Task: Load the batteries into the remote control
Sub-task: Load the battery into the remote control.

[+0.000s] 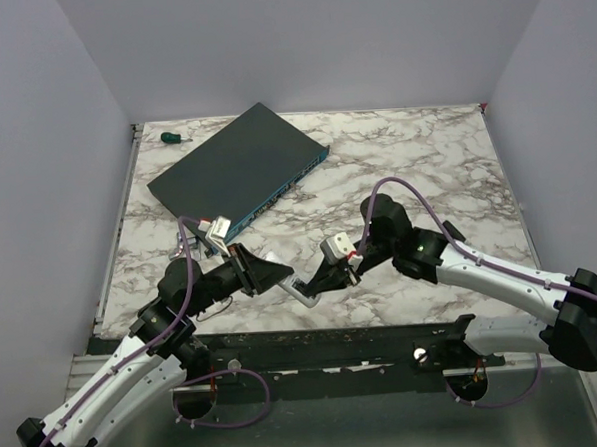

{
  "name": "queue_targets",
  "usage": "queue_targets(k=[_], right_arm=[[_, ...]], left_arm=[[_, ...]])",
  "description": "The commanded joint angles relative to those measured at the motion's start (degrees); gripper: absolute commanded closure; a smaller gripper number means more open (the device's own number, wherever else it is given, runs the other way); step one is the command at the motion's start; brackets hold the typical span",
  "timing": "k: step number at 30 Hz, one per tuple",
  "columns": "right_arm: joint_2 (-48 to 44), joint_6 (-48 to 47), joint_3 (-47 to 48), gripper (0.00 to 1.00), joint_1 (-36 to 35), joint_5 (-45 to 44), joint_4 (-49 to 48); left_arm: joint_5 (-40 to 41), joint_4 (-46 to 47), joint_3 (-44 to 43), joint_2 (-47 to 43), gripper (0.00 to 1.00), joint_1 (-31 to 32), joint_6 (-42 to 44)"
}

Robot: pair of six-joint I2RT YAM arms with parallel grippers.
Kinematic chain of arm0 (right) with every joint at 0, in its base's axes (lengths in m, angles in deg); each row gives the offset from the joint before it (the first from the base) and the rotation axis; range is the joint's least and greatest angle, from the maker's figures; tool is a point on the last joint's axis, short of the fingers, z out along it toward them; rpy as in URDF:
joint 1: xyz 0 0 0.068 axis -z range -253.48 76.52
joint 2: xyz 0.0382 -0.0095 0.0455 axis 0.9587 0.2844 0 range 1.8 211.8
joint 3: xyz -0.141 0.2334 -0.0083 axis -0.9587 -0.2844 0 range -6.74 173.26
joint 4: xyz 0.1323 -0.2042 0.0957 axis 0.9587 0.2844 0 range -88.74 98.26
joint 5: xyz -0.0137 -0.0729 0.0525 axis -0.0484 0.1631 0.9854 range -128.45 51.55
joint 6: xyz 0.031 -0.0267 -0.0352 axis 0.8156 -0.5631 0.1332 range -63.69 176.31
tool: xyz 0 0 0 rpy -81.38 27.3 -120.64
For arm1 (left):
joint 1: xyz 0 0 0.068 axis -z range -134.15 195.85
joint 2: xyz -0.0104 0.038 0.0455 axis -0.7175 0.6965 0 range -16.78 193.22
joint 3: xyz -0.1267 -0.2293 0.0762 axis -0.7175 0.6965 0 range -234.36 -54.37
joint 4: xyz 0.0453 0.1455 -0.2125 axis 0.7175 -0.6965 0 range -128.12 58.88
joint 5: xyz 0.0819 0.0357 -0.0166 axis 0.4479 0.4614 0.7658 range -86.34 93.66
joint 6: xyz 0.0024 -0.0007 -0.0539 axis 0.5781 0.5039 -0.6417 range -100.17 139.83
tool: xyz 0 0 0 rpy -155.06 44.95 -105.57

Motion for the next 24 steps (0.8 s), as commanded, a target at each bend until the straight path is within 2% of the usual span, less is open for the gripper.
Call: queue_targets(k=[1,8,13,17,24], right_arm=[[-0.2,0.8,-0.2,0.85,0.3,-3.2,-0.4],[-3.0,-1.2,2.1,0.84,0.2,0.4,2.4],[-3.6,-2.4,3.8,0.79,0.2,2.1,2.3],[-2.8,-3.4,4.8,0.75,0.2,2.0,1.7],[0.3,-4.9,7.1,0.73,0.3,3.5,1.4]], left_arm=[[-2.7,4.4,-1.1,0.1,1.00,0.3,-1.4],[-3.0,4.1,-1.4,1.3,1.00,0.4,-1.5],[-3.2,4.1,-1.6,1.7,1.00,0.3,-1.6],[-3.6,4.2,-1.7,2.1,1.00,0.4,-1.7],[-3.4,4.2,-1.7,2.0,1.00,0.4,-1.8]])
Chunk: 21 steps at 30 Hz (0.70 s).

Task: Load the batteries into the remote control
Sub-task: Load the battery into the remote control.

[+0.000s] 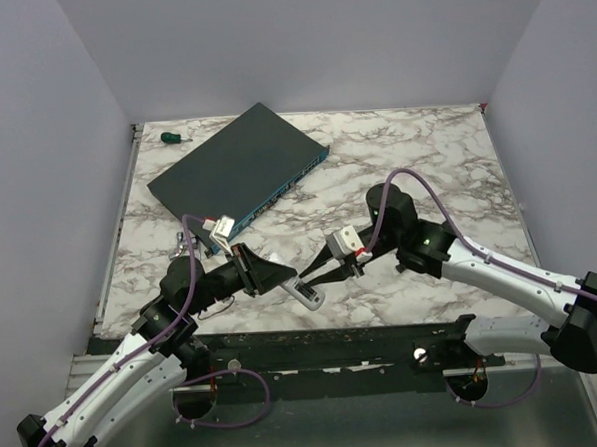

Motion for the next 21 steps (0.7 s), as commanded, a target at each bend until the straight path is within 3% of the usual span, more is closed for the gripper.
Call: queue_targets(k=[1,21], right_arm=[[2.3,-1.9,2.6,0.72,0.2,2.6,0.1],[5.5,-4.7,3.6,0.71,0.2,3.1,4.1]], left_arm=[[-1.3,2.5,-1.7,-0.1,1.00,0.3,-0.4],[-1.0,2.5,-1.5,-0.4,1.00,0.3,-0.4]])
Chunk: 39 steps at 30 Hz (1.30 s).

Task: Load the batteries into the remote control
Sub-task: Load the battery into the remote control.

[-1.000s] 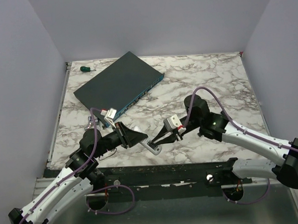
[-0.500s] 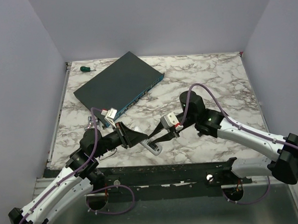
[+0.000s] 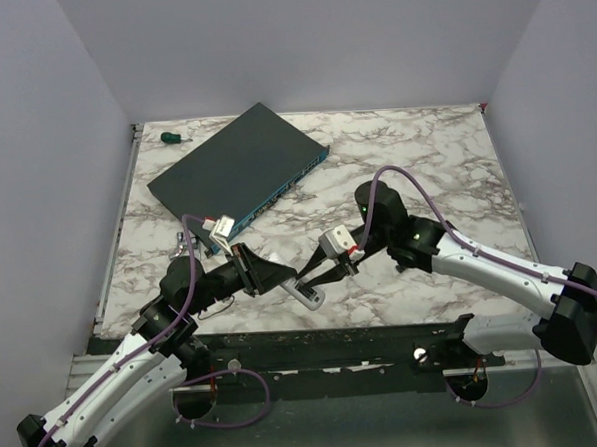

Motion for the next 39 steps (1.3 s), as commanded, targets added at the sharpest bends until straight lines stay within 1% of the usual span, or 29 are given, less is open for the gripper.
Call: queue_targets(k=[1,6,24,39], right_arm=[[0.7,-1.9,0.9,0.71,0.2,-0.4,2.5],[1.0,-2.4,0.7,0.72,0.2,-0.6,3.4],[1.0,-3.1,0.2,0.79,0.2,-1.4,4.6],[2.1,-5.6,0.5,0.83,0.1,-2.0,7.4]], left_arm=[[-1.0,2.3,-1.5,-0.4,1.00,0.3,-0.3],[-1.0,2.3,-1.9,-0.4,1.00,0.3,0.0],[-0.8,1.1,-1.7,-1.0,1.00,0.3,-0.1],[-0.2,-0.3,-2.4,-1.8,1.00,0.3,0.1]])
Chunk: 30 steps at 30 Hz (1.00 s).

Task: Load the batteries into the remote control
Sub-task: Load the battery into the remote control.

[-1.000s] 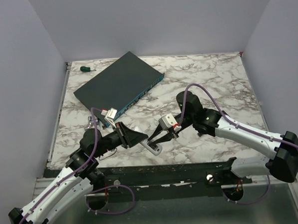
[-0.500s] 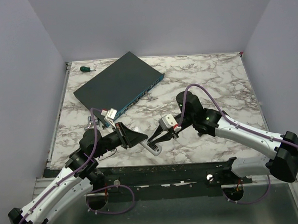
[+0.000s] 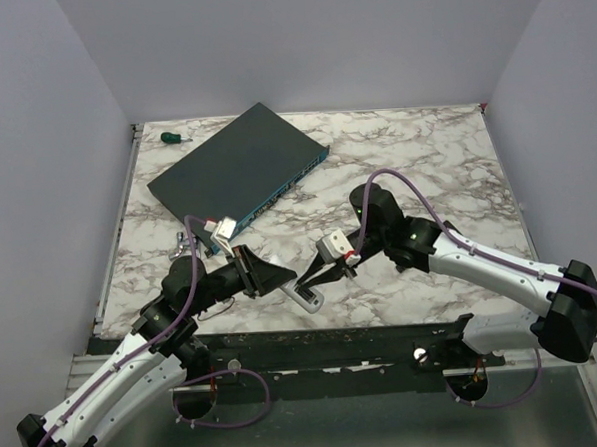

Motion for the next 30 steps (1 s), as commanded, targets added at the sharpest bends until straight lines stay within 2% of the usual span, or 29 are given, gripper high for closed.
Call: queue_targets(k=[1,30], right_arm=[[1.3,-1.8,0.7,0.83,0.1,-1.0,4.2],[2.4,-6.0,1.6,0.85,0.1,-1.7,11.4]], left_arm=[[-0.3,1.3,-2.4,-1.4,1.00,0.3,-0.1],[1.8,2.1,-3.3,-1.4,1.00,0.3,-2.6]])
